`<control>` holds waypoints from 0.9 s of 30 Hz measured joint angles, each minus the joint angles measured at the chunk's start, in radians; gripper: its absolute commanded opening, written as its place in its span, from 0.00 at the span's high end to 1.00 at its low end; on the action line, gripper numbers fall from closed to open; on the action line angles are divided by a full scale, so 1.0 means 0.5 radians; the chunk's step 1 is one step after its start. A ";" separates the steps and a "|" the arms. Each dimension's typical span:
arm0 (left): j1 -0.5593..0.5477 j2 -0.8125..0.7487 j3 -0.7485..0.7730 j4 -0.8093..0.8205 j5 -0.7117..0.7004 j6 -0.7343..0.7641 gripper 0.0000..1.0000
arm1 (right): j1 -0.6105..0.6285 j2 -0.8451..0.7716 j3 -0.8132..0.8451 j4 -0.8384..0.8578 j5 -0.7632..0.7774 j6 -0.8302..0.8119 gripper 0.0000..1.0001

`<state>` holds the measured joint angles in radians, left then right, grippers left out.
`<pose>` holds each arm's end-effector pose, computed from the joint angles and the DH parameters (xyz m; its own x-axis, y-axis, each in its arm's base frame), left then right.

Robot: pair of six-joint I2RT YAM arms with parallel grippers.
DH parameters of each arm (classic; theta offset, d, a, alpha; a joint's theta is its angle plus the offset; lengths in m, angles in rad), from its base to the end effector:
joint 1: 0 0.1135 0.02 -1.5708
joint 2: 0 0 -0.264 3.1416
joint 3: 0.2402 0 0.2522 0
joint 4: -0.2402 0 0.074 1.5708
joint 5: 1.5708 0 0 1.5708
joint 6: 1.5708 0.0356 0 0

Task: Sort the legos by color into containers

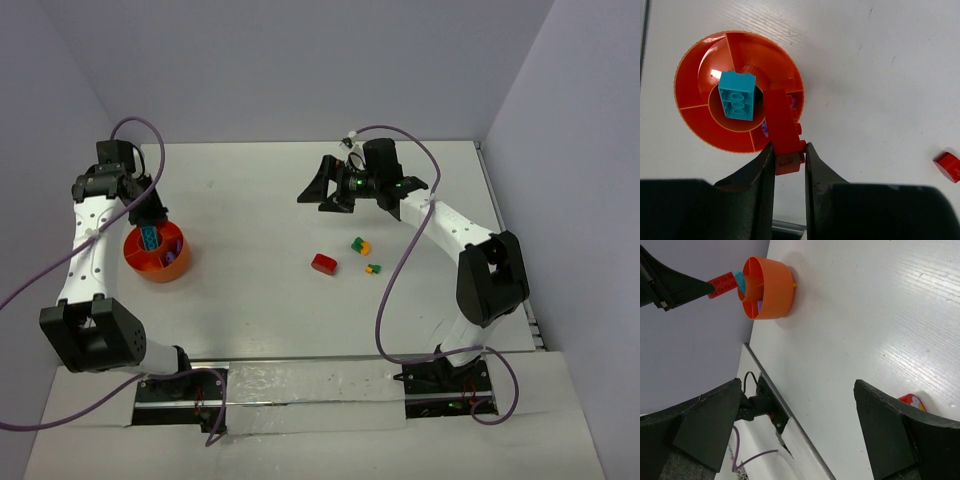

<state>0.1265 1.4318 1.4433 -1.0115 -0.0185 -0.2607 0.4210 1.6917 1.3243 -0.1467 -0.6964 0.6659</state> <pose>0.2845 0.0368 0.3455 -0.7715 -0.3579 -0.5261 -0.3466 0.9297 -0.1242 0.3468 0.1803 0.2938 -0.8615 0.1335 -0.4898 -0.3701 0.4952 0.7860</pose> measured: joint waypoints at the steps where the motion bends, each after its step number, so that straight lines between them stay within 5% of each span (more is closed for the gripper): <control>1: 0.000 0.015 0.002 0.008 0.000 -0.004 1.00 | 0.000 0.000 0.000 -0.001 -0.001 -0.005 0.00; 27: 0.000 0.271 0.003 0.199 -0.069 -0.145 0.89 | -0.001 0.000 0.000 -0.009 -0.026 -0.027 0.00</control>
<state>0.1265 1.5671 1.4448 -0.9119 -0.0531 -0.3334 0.4206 1.6917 1.3243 -0.1513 -0.7094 0.6525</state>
